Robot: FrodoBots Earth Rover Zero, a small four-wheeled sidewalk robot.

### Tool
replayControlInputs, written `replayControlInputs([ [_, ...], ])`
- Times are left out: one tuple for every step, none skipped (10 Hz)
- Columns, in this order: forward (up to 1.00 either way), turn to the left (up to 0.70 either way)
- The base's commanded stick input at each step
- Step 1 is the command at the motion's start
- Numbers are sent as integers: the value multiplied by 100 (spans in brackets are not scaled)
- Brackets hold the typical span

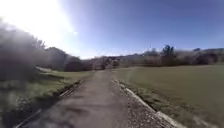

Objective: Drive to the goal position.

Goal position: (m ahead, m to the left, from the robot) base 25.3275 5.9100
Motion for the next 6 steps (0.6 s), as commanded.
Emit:
replayControlInputs([
  [0, 45],
  [0, 37],
  [0, 10],
  [24, 0],
  [63, 0],
  [70, 0],
])
